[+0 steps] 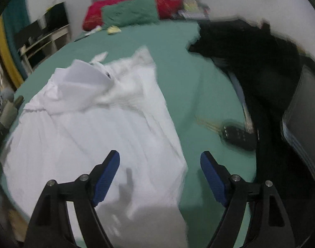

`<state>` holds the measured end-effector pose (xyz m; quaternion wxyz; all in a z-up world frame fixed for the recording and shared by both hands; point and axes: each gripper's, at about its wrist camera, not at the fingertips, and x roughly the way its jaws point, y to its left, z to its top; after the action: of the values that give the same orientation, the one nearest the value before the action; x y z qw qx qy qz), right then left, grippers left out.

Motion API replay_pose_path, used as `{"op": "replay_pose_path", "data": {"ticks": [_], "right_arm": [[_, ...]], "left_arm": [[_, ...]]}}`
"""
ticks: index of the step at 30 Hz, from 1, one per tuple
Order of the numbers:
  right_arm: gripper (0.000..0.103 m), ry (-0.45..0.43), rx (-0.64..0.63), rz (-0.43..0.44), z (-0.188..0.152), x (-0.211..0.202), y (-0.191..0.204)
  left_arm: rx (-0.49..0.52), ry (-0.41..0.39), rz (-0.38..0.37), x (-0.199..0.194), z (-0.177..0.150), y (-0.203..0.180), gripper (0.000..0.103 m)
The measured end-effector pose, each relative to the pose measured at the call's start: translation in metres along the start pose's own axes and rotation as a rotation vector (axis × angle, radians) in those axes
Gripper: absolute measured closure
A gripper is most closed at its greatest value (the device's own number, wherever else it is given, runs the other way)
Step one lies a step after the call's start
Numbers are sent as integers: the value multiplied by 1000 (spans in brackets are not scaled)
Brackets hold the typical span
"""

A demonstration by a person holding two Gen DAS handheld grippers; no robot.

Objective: Fold large clothes

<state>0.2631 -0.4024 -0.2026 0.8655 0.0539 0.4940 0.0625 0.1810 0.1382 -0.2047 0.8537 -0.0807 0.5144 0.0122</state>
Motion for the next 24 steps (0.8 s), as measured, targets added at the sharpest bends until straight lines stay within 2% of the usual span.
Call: {"op": "replay_pose_path", "data": {"ticks": [2,4,5,6,8,11,12,13,14,16,19,24], "right_arm": [[24,66,26,59,-17,5,-8],[25,80,3,48,-30,7,-5],[33,72,-18,32,-33,5,-1],[60,69,-28,29,-34,4,1],[97,74,-27,38,-35,5,2],[97,89,17,145,-37,4,3],[98,94,25,180,-35,2,5],[98,98,45,229,-37,-2,6],[98,94,59,251,-38,-6,6],[98,73,80,283,-35,-15,10],[98,39,108,315,-36,-35,10],[98,-21,146,334,-45,-81,-5]], "left_arm": [[-34,43,-8,6,-11,5,27],[-27,56,-9,9,-20,5,25],[-3,48,8,7,-24,1,24],[11,45,18,5,-27,-1,23],[43,43,29,3,-36,-9,19],[136,31,54,2,-47,-22,20],[150,31,47,0,-49,-24,23],[155,36,26,-2,-50,-24,38],[156,42,13,-6,-51,-24,65],[156,66,-10,-16,-53,-25,101],[122,73,-47,-33,-63,-19,102],[40,6,-93,-71,-68,-3,102]]}}
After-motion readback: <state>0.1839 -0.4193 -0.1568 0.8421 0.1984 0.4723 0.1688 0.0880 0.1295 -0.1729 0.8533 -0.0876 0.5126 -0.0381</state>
